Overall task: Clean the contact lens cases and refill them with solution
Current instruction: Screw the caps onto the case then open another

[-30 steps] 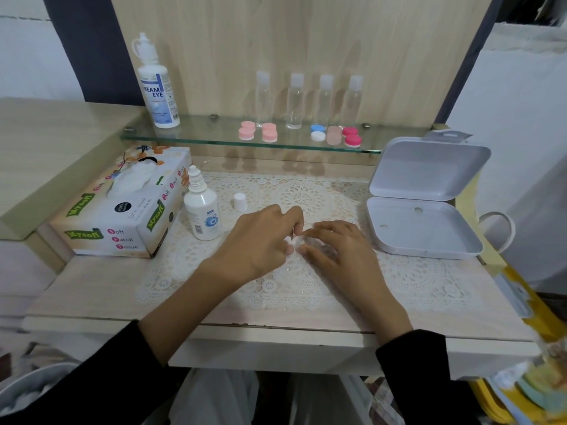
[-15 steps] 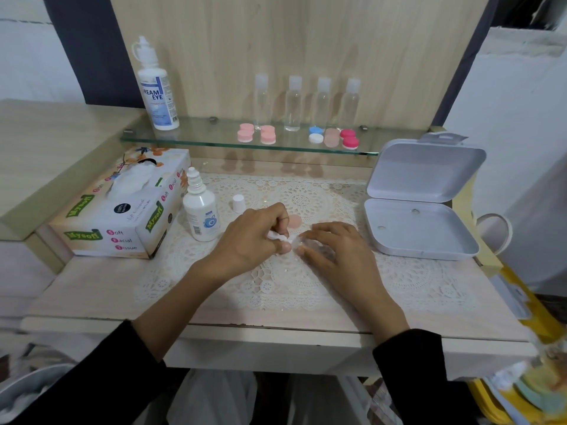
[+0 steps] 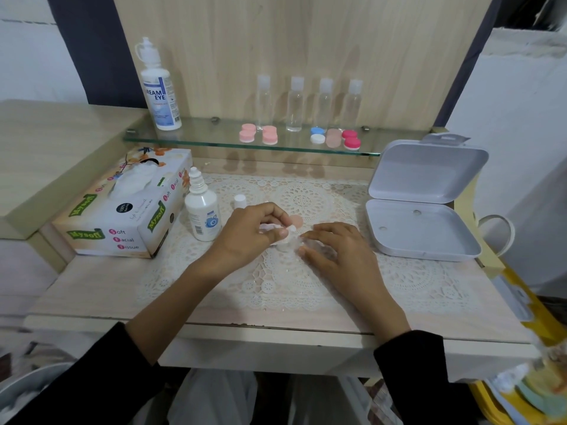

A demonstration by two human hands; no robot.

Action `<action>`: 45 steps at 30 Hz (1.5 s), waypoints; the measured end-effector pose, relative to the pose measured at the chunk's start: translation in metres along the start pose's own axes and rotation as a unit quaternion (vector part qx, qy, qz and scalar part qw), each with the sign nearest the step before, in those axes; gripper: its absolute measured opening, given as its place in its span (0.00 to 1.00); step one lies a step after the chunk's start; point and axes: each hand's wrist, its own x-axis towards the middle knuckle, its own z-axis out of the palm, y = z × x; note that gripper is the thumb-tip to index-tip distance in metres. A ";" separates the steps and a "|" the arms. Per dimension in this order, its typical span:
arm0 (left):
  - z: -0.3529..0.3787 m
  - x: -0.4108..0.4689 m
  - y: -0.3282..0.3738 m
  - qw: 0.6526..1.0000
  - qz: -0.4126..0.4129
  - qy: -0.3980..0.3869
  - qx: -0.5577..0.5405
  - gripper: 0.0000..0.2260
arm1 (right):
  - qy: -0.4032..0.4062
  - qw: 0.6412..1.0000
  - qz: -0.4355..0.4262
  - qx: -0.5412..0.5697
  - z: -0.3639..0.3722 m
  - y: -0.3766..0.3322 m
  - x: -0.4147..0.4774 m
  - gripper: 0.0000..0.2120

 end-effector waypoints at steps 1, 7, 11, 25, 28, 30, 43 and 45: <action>-0.002 0.002 0.001 1.000 0.008 -0.010 0.021 0.06 | 0.002 1.000 0.000 0.001 0.000 0.000 0.000 0.19; -0.009 0.010 0.012 0.988 0.023 -0.082 0.132 0.06 | -0.001 1.000 0.005 0.007 0.001 0.000 0.000 0.19; -0.011 0.015 0.026 0.973 0.006 -0.119 0.198 0.06 | 0.001 1.000 0.002 0.007 0.000 0.001 0.000 0.17; -0.002 0.042 0.057 0.930 -0.121 -0.176 0.298 0.12 | -0.002 1.000 0.001 0.011 0.001 0.002 0.002 0.19; 0.001 0.039 0.052 0.929 -0.082 -0.157 0.325 0.10 | -0.005 1.000 0.000 0.011 0.001 0.002 0.002 0.19; 0.001 0.035 0.046 0.935 -0.053 -0.139 0.322 0.09 | -0.004 1.000 0.001 0.012 0.001 0.002 0.001 0.19; 0.007 -0.004 0.003 0.994 -0.007 0.090 0.064 0.06 | 0.002 1.000 0.002 0.000 -0.002 -0.003 0.000 0.19; 0.006 -0.007 0.001 0.992 -0.022 0.122 -0.009 0.05 | 0.003 1.000 0.002 0.001 -0.002 -0.004 0.000 0.19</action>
